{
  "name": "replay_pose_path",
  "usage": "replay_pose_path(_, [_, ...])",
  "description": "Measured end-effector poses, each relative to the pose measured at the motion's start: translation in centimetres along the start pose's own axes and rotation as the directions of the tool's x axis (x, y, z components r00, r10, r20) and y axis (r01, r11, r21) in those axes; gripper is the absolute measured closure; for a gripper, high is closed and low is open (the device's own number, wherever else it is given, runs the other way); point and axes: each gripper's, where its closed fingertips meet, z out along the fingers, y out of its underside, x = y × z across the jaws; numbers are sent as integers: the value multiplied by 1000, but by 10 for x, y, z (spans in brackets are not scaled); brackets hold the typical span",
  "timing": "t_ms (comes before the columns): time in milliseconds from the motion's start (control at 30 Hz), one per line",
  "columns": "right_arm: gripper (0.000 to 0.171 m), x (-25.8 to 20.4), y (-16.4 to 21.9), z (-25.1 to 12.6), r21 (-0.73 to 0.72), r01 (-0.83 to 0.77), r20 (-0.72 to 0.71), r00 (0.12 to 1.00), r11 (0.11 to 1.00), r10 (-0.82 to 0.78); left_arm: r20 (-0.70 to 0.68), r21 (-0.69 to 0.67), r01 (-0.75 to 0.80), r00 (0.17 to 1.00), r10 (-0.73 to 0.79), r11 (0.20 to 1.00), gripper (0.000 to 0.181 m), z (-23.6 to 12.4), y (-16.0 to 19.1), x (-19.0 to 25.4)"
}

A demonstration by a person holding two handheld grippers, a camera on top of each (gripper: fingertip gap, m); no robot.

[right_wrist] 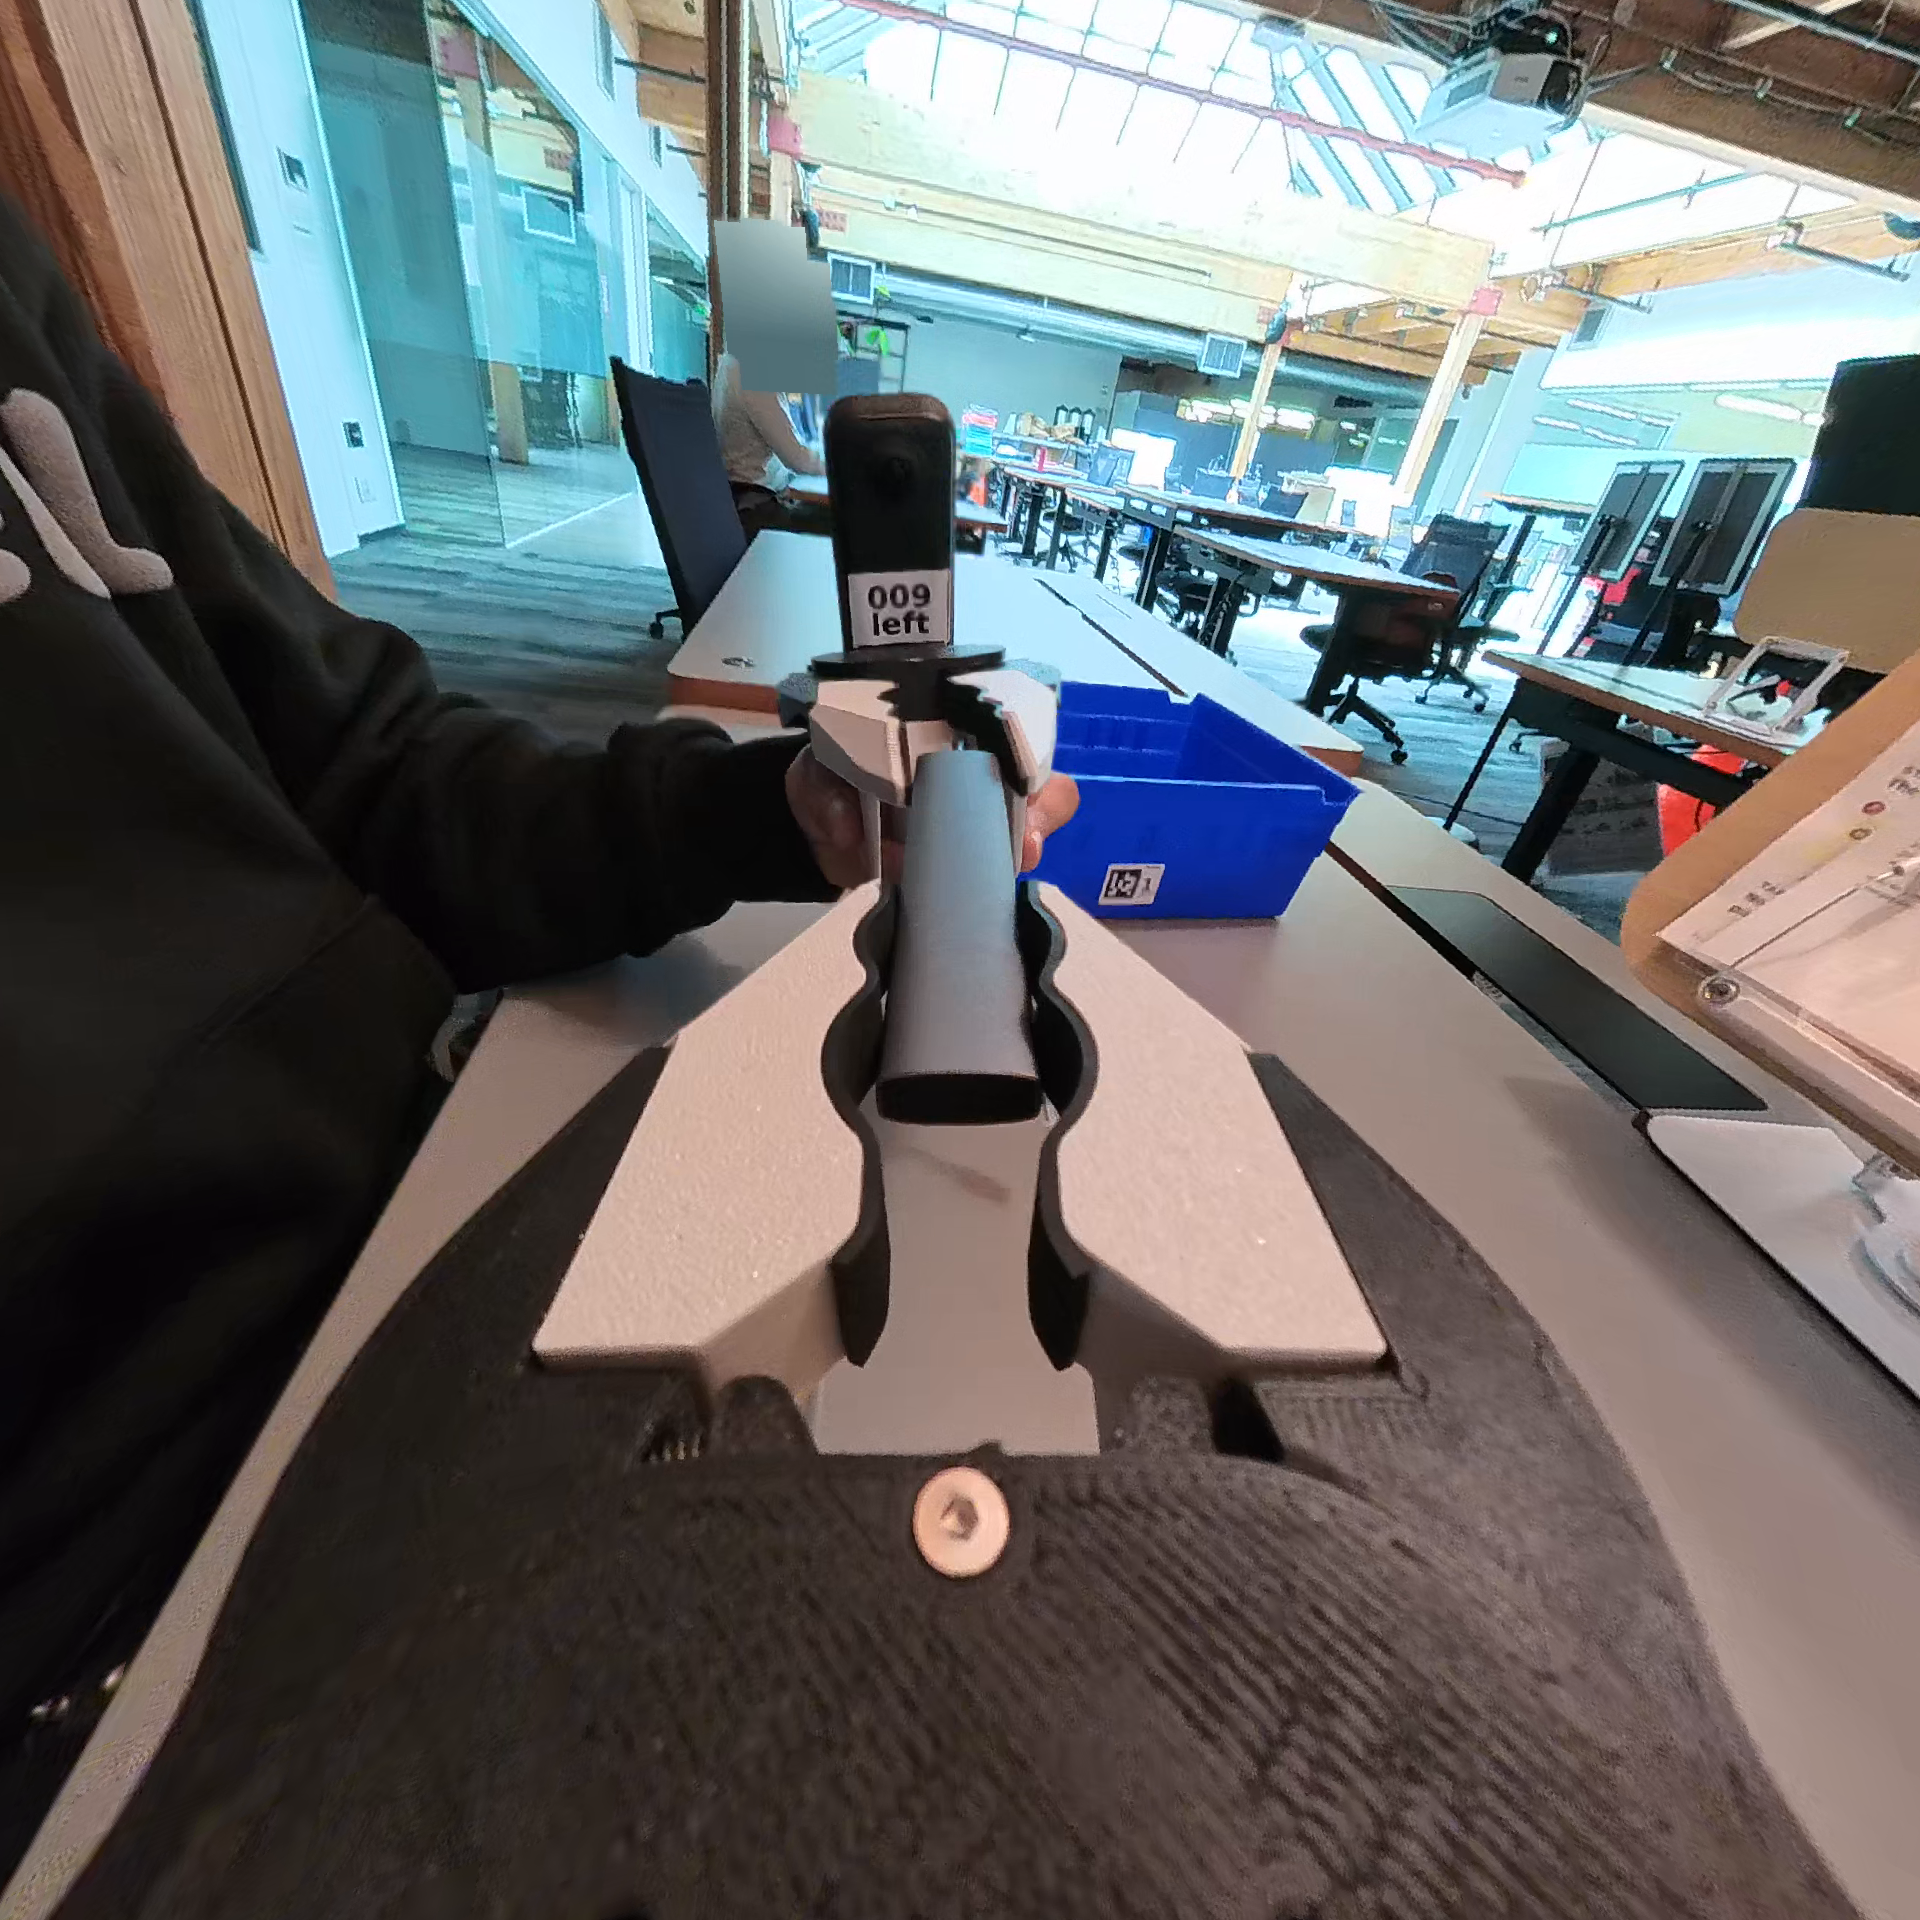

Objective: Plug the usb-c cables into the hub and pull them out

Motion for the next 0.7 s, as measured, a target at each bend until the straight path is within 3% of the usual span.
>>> replay_pose_path(200, [150, 12, 17, -6, -49, -26, -55, 998, 998, 24, 119, 67, 31, 992, -38, 997, 157, -17, 37, -25])
replay_pose_path(300, [150, 15, 15, -18, -35, -32, -95, 995, 999, 29, 169, -32, -22, 985, 27, 999, 155, -23, 52, -32])
replay_pose_path(433, [149, 37, -4, -47, -31, 39, -267, 963, 999, -46, 231, -35, -17, 973, 25, 999, 139, -34, 51, -41])
replay_pose_path(533, [149, 76, -47, -106, 10, 127, -547, 831, 992, -101, 253, -16, -27, 967, 31, 999, 132, -37, 47, -41])
replay_pose_path(600, [149, 104, -75, -160, 13, 173, -749, 654, 985, -105, 266, -25, -37, 963, 42, 999, 129, -36, 47, -42])
replay_pose_path(700, [149, 143, -76, -229, -151, 99, -905, 387, 984, -178, 272, -53, -32, 961, 45, 998, 127, -34, 51, -43])
